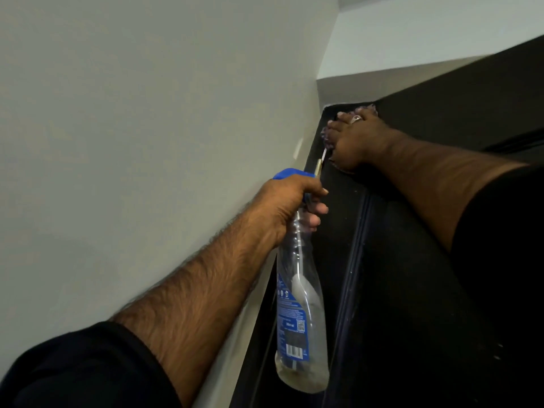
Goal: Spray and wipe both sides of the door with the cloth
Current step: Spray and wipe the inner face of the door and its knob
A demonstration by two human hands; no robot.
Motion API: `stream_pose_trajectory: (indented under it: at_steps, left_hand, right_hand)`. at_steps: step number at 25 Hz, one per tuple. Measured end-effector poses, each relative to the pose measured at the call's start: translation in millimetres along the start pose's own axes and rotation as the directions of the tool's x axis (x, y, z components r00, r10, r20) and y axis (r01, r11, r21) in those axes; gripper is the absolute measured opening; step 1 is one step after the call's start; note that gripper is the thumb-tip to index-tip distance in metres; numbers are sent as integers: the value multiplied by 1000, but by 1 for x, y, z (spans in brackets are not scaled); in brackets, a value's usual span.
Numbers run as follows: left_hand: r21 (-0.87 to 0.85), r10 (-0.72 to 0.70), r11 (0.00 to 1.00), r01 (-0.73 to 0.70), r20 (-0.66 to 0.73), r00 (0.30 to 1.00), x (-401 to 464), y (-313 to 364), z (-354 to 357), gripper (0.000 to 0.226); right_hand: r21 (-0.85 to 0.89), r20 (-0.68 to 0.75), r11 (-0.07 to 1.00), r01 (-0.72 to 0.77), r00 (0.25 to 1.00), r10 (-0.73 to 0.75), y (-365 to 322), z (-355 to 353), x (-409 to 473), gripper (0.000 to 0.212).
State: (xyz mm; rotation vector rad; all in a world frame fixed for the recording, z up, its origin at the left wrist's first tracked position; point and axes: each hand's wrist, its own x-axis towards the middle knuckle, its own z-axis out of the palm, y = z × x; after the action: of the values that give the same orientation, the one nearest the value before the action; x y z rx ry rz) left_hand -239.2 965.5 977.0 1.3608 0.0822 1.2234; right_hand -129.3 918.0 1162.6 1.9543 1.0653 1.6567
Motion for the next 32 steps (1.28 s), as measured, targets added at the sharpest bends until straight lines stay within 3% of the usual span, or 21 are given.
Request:
stream_pose_trajectory:
  at_steps: [3, 6, 8, 12, 14, 17, 19, 21, 23, 25, 26, 29, 32]
  left_hand:
    - [6, -13, 1000, 13, 9, 1000, -11, -3, -7, 15]
    - [7, -19, 1000, 20, -19, 1000, -25, -8, -18, 24]
    - [5, -25, 1000, 25, -28, 999, -33, -13, -20, 22]
    - [25, -39, 999, 40, -27, 999, -48, -21, -17, 17]
    - [37, -40, 998, 41, -42, 998, -55, -27, -17, 17]
    - [67, -56, 996, 61, -70, 996, -69, -38, -23, 11]
    - [102, -64, 992, 70, -69, 996, -81, -46, -21, 14]
    - [98, -56, 993, 63, -75, 996, -87, -49, -17, 18]
    - [53, -31, 998, 36, -91, 995, -87, -47, -15, 12]
    - [28, -12, 1000, 15, -100, 995, -87, -44, -13, 19]
    - [27, -14, 999, 17, -94, 995, -87, -44, -12, 26]
    - [108, -68, 992, 71, -29, 997, -99, -51, -7, 37]
    - [235, 1, 972, 8, -39, 999, -109, -62, -4, 44]
  right_hand:
    - [-27, 49, 998, 51, 998, -50, -21, 15, -26, 77]
    - [104, 142, 949, 298, 940, -311, -11, 16, -73, 60]
    - [215, 208, 914, 345, 898, -388, 3, 6, -89, 53]
    - [21, 81, 992, 122, 989, -123, -2, 5, -88, 71]
    - [-5, 72, 995, 103, 992, -102, -34, 19, -104, 78]
    - [106, 210, 917, 385, 892, -400, -73, 36, -142, 68]
    - [171, 247, 861, 480, 825, -509, -66, 30, -155, 56]
    - [108, 174, 918, 381, 902, -395, -36, 14, -149, 58]
    - [-18, 102, 987, 160, 982, -158, -3, 1, -133, 72]
    - [-85, 78, 996, -12, 997, 18, 5, -2, -121, 78]
    - [-87, 80, 996, -31, 996, 39, -4, 0, -121, 78]
    - [-56, 122, 984, 169, 979, -161, -48, 15, -141, 78]
    - [16, 190, 905, 424, 888, -419, -74, 28, -172, 73]
